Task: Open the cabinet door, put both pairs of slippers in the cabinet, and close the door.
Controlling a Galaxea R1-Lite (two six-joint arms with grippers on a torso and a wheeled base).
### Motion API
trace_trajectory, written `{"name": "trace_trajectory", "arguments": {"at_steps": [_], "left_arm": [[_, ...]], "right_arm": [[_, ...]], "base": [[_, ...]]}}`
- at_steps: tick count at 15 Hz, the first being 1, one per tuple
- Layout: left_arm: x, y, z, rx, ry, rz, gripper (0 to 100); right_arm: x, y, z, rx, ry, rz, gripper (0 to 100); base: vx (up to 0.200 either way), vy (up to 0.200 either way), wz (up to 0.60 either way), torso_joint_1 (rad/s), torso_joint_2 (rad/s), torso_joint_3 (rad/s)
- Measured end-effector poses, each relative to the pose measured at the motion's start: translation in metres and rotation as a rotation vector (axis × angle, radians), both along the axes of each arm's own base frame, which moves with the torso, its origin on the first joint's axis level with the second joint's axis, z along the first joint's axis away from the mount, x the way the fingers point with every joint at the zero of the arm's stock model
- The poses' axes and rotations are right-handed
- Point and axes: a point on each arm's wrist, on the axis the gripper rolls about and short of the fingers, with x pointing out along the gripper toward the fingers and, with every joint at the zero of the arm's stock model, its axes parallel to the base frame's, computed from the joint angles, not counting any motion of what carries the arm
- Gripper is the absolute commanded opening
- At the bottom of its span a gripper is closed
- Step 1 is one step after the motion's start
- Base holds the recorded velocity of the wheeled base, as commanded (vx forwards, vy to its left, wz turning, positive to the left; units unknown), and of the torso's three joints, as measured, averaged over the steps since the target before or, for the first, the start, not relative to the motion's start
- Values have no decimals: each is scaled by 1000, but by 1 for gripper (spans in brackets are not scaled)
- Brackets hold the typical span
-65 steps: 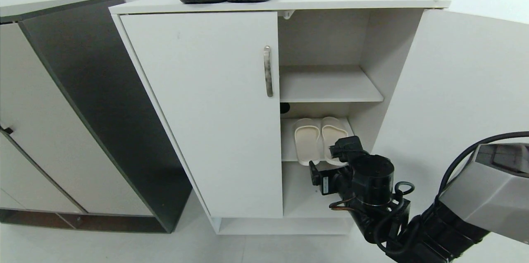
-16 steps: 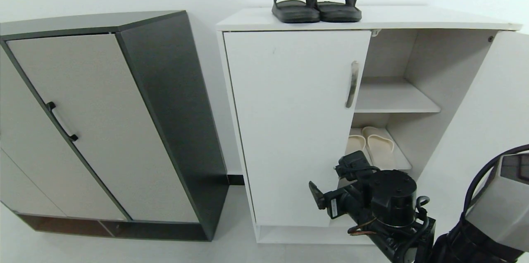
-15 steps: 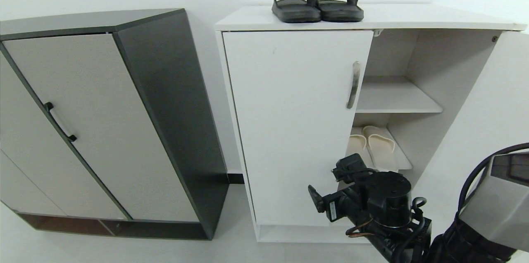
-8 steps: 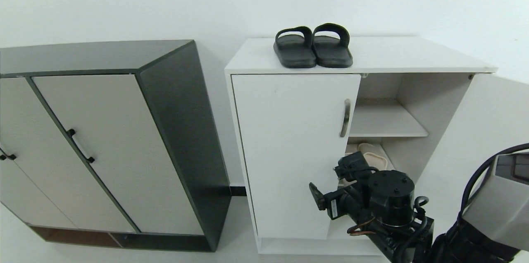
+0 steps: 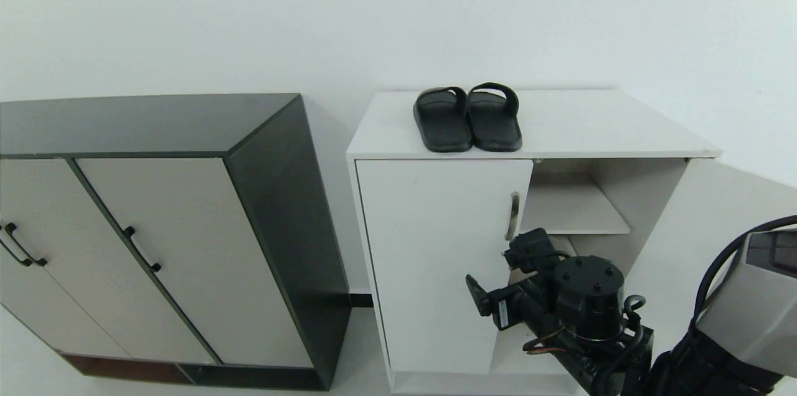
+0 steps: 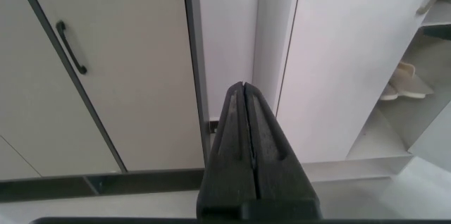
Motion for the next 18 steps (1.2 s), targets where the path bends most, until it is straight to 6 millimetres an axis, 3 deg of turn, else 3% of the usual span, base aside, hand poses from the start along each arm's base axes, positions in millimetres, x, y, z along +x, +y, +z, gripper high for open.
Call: {"name": "trace_trajectory", "arguments": {"at_steps": [12, 18], "left_arm": [[0, 0, 0, 0, 0, 0, 0], [0, 0, 0, 2, 0, 0, 0]], "right_arm": [[1, 1, 3, 41, -32, 19, 100], [5, 4, 1, 10, -58, 33, 100]], "base": [[0, 0, 0, 224, -536, -311], [0, 0, 0, 49, -102, -57]]}}
